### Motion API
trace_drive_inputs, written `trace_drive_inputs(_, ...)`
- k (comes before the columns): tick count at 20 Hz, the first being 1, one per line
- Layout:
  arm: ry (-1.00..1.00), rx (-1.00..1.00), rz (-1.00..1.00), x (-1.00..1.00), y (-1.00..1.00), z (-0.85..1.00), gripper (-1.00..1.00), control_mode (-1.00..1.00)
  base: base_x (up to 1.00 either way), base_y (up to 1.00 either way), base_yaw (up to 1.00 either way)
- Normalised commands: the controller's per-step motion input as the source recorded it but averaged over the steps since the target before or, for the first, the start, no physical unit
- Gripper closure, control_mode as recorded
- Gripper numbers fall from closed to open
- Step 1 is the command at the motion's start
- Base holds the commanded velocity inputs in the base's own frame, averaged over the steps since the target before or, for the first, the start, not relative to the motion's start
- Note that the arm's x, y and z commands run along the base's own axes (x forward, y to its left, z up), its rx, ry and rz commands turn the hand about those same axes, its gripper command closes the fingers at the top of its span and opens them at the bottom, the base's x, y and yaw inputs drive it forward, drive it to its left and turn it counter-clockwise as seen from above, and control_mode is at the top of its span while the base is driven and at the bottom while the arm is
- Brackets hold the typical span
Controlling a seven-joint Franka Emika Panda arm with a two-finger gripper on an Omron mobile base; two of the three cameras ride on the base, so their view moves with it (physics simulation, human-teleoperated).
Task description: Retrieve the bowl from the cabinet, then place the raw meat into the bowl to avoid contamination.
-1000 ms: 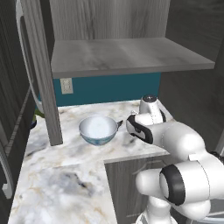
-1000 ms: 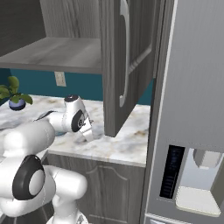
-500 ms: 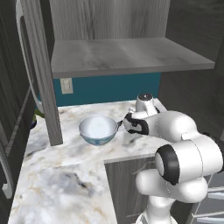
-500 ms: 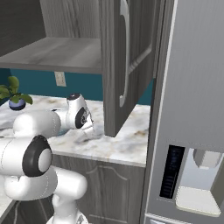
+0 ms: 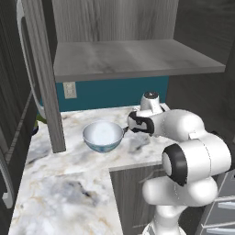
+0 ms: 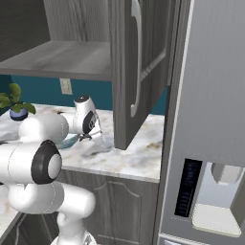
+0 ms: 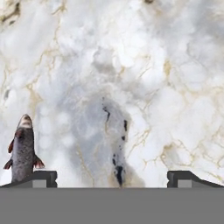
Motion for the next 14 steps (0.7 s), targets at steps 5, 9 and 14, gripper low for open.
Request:
trace_drive_inputs(5, 0.01, 0.00, 0.00, 0.19, 0.33, 0.03, -1.00, -1.00, 0.00, 0.00, 0.00)
trace_drive_inputs(9, 0.06, 0.00, 0.00, 0.28, 0.26, 0.04, -1.00, -1.00, 0.00, 0.00, 0.00)
trace_drive_inputs(14, 0.01, 0.00, -0.01, 0.31, 0.08, 0.00, -1.00, -1.00, 0.00, 0.00, 0.00)
